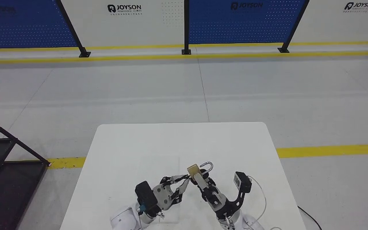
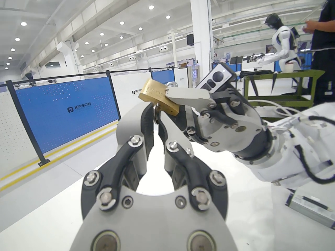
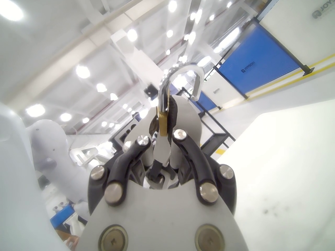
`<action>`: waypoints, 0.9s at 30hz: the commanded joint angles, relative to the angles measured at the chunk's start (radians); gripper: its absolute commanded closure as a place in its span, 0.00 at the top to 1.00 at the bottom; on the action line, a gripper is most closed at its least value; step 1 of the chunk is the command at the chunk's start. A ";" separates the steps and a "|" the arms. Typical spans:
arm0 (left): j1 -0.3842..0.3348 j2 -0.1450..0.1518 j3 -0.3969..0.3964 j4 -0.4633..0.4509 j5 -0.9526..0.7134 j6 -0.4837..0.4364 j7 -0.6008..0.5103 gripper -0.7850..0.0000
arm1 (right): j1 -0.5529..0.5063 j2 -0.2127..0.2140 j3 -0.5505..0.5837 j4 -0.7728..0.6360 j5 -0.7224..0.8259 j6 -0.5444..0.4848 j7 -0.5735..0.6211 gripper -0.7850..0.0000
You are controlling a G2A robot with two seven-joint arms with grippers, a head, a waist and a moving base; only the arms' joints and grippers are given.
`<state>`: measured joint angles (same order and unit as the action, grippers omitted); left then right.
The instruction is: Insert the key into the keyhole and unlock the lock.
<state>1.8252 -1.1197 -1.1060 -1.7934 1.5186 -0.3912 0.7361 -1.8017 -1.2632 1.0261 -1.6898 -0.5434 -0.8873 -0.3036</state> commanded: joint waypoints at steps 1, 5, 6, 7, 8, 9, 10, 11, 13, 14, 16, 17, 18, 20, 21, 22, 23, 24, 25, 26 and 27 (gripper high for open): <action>0.003 0.003 -0.012 -0.003 -0.040 -0.038 -0.016 1.00 | -0.001 0.000 0.007 -0.001 -0.001 0.004 -0.008 0.00; 0.034 0.016 -0.067 -0.035 -0.134 -0.126 -0.049 1.00 | -0.002 0.002 0.020 0.002 0.007 0.001 -0.010 0.00; 0.046 0.020 -0.090 -0.048 -0.159 -0.150 -0.057 1.00 | -0.002 0.002 0.022 0.003 0.011 -0.001 -0.008 0.00; 0.063 0.025 -0.117 -0.058 -0.186 -0.175 -0.067 1.00 | -0.002 0.003 0.024 0.005 0.016 0.000 -0.005 0.00; 0.079 0.031 -0.146 -0.068 -0.213 -0.203 -0.081 1.00 | -0.001 0.003 0.024 0.006 0.021 0.001 0.003 0.00; 0.094 0.036 -0.177 -0.080 -0.237 -0.227 -0.088 1.00 | 0.001 0.004 0.024 0.008 0.025 0.007 0.016 0.00; 0.113 0.041 -0.209 -0.087 -0.261 -0.248 -0.089 1.00 | 0.006 0.005 0.022 0.011 0.027 0.016 0.036 0.00; 0.133 0.046 -0.238 -0.090 -0.281 -0.271 -0.096 1.00 | 0.010 0.005 0.021 0.014 0.030 0.031 0.055 0.00; 0.164 0.055 -0.303 -0.095 -0.313 -0.298 -0.104 1.00 | 0.023 0.006 0.010 0.023 0.028 0.074 0.112 0.00; 0.181 0.059 -0.327 -0.096 -0.324 -0.313 -0.110 1.00 | 0.032 0.006 0.003 0.027 0.030 0.097 0.142 0.00; 0.202 0.063 -0.368 -0.088 -0.345 -0.332 -0.110 1.00 | 0.051 0.006 -0.012 0.042 0.021 0.158 0.214 0.00; 0.214 0.066 -0.388 -0.080 -0.354 -0.344 -0.113 1.00 | 0.062 0.005 -0.024 0.048 0.024 0.193 0.251 0.00; 0.222 0.068 -0.407 -0.075 -0.362 -0.353 -0.112 1.00 | 0.076 0.003 -0.038 0.053 0.028 0.223 0.291 0.00; 0.239 0.071 -0.439 -0.059 -0.378 -0.371 -0.111 1.00 | 0.106 0.001 -0.069 0.073 0.034 0.289 0.386 0.00; 0.245 0.072 -0.456 -0.053 -0.387 -0.373 -0.105 1.00 | 0.123 -0.002 -0.087 0.082 0.043 0.320 0.436 0.00; 0.251 0.073 -0.470 -0.045 -0.398 -0.378 -0.100 1.00 | 0.140 -0.004 -0.102 0.094 0.050 0.351 0.481 0.00; 0.256 0.074 -0.483 -0.038 -0.403 -0.385 -0.098 1.00 | 0.158 -0.006 -0.117 0.103 0.058 0.382 0.520 0.00; 0.258 0.075 -0.503 -0.034 -0.405 -0.373 -0.090 1.00 | 0.176 -0.009 -0.131 0.115 0.057 0.413 0.550 0.00; 0.263 0.075 -0.518 -0.033 -0.398 -0.356 -0.077 1.00 | 0.189 -0.013 -0.145 0.125 0.056 0.439 0.568 0.00; 0.274 0.074 -0.532 -0.034 -0.386 -0.331 -0.059 1.00 | 0.208 -0.018 -0.165 0.137 0.053 0.470 0.595 0.00; 0.280 0.073 -0.536 -0.034 -0.384 -0.324 -0.050 1.00 | 0.216 -0.020 -0.176 0.142 0.052 0.479 0.603 0.00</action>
<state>2.0965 -1.0455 -1.6357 -1.8259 1.1280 -0.7312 0.6715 -1.5969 -1.2802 0.8637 -1.5542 -0.4899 -0.4259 0.2867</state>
